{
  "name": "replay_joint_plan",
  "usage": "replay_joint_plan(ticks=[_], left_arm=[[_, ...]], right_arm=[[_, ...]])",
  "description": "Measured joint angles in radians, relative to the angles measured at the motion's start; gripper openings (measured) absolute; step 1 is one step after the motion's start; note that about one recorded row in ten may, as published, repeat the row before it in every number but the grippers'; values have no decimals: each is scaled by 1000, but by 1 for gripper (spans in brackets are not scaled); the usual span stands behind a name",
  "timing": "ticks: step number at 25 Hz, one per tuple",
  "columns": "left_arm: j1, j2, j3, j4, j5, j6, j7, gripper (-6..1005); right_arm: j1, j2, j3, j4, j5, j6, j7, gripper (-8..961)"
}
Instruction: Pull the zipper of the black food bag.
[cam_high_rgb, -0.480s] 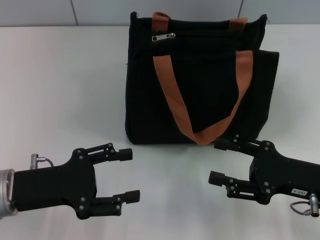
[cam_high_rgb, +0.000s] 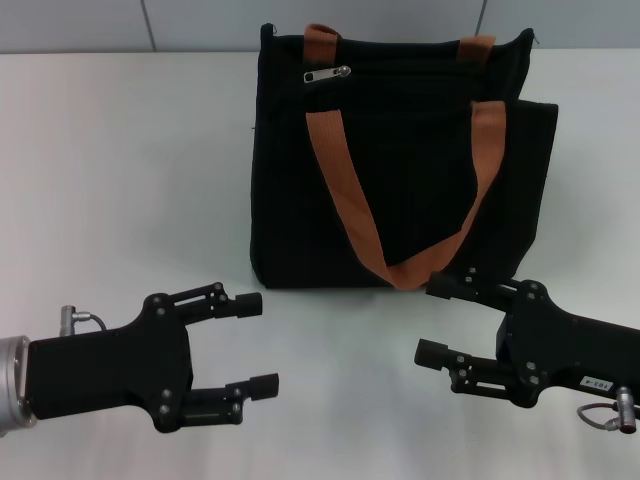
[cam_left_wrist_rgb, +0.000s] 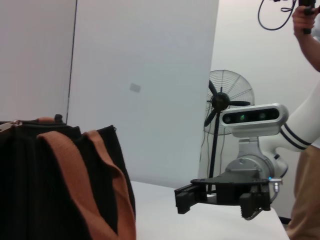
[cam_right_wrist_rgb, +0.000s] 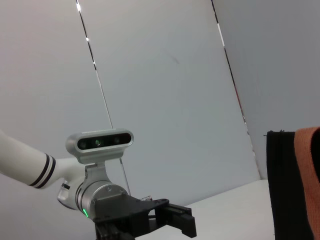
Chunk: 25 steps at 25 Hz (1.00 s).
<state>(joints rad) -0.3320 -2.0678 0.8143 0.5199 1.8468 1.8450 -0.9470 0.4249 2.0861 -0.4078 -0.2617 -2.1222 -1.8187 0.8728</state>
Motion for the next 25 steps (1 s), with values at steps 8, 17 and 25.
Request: replay_joint_plan(ticks=[8,17,25], left_arm=[[-3,-2,-113,-28,-112,-43,2,790],[-39,-3,-129,-40,-184,-95,-9,783],[-75,-7,-126,-52,-371,-283,-68,777]], right_arm=[[3,0,-1,15,1,9,-3,775],[6,0,-6,38,1,17,-23,774],[17,2,-3,58,1,47,-24,774]])
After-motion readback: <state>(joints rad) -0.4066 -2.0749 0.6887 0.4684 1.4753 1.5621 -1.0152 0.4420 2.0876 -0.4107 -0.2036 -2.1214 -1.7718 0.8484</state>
